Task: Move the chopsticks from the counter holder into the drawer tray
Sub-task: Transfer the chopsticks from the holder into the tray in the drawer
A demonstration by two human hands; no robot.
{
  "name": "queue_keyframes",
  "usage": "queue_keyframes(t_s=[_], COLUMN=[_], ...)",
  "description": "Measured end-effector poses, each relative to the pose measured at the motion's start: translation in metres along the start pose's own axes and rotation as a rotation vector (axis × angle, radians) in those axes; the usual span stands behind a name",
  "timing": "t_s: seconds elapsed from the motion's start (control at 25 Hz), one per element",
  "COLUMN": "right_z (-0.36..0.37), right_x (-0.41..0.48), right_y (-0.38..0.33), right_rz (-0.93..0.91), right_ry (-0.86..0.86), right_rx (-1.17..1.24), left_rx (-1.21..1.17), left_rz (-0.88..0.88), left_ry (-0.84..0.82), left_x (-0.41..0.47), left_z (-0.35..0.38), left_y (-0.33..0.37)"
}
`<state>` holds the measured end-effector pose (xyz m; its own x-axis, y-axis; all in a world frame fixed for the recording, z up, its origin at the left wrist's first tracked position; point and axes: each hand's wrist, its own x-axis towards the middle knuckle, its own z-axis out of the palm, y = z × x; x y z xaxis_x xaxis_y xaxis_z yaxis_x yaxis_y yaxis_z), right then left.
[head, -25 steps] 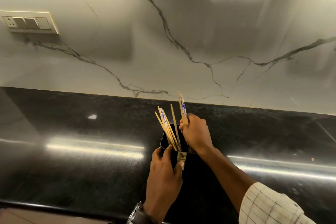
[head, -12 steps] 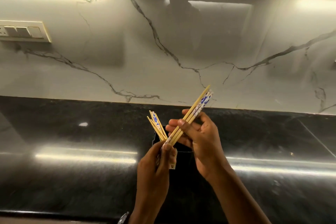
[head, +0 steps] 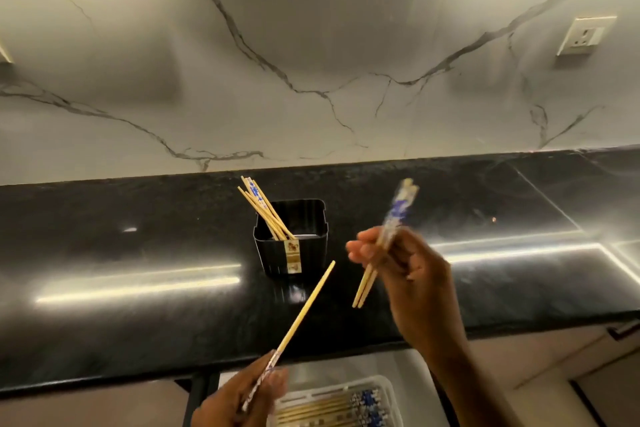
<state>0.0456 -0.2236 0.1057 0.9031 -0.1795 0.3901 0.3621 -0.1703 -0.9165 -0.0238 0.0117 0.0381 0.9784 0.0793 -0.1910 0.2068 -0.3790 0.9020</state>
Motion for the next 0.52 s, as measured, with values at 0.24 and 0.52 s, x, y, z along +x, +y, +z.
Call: queue_keyframes(t_s=[0.24,0.52], right_z=[0.018,0.023], right_x=[-0.053,-0.076], right_y=[0.019,0.027], right_rz=[-0.002,0.494], right_ry=[-0.721,-0.603], right_rx=[-0.300,0.118], left_rx=[0.219,0.148], left_rz=[0.097,0.197], left_ry=[-0.229,-0.058], left_x=[0.012,0.017], left_z=[-0.014,0.011], left_y=[0.065,0.048])
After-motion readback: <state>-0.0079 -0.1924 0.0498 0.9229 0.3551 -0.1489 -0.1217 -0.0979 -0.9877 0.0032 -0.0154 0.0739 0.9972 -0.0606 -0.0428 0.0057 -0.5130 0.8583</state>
